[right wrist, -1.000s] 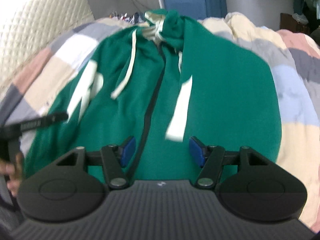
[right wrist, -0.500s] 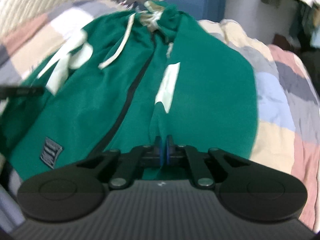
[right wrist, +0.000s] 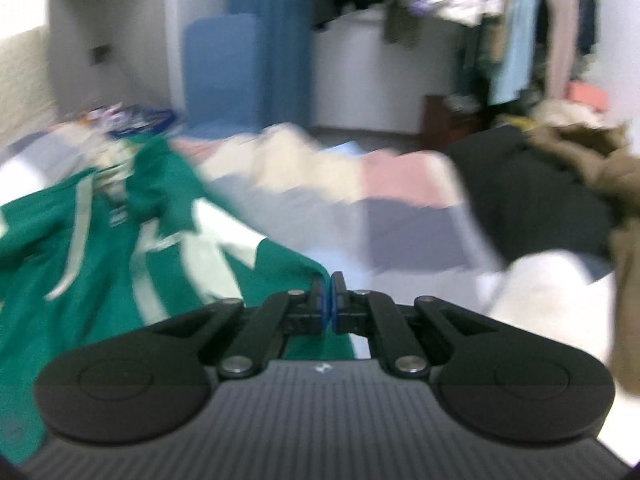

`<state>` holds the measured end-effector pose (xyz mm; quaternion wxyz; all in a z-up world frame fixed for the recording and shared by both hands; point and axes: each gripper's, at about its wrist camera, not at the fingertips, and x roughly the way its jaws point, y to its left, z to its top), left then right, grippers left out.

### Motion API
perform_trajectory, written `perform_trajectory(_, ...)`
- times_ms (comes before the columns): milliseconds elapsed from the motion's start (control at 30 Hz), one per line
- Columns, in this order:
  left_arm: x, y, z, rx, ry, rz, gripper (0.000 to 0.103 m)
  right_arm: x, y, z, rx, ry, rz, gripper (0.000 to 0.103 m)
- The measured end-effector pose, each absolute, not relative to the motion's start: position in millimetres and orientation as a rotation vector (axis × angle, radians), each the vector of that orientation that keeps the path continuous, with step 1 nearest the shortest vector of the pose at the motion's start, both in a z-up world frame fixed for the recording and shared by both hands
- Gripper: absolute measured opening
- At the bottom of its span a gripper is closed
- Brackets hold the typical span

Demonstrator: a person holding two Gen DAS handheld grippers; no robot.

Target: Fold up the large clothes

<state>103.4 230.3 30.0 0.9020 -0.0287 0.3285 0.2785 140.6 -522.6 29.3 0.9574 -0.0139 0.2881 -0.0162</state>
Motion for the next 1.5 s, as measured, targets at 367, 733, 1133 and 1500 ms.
perform_trajectory(367, 183, 298, -26, -0.035, 0.769, 0.767, 0.005, 236, -604, -52, -0.002, 0.576, -0.299, 0.005)
perform_trajectory(733, 169, 296, -46, -0.095, 0.756, 0.738, 0.032, 242, -599, -81, 0.17, 0.623, -0.262, 0.009)
perform_trajectory(1133, 117, 160, 8, -0.086, 0.673, 0.442, 0.064, 166, -567, -9, 0.301, 0.555, -0.088, 0.061)
perform_trajectory(1500, 94, -52, 55, -0.014, 0.626, 0.052, 0.064, 86, -503, 19, 0.46, 0.629, 0.098, 0.061)
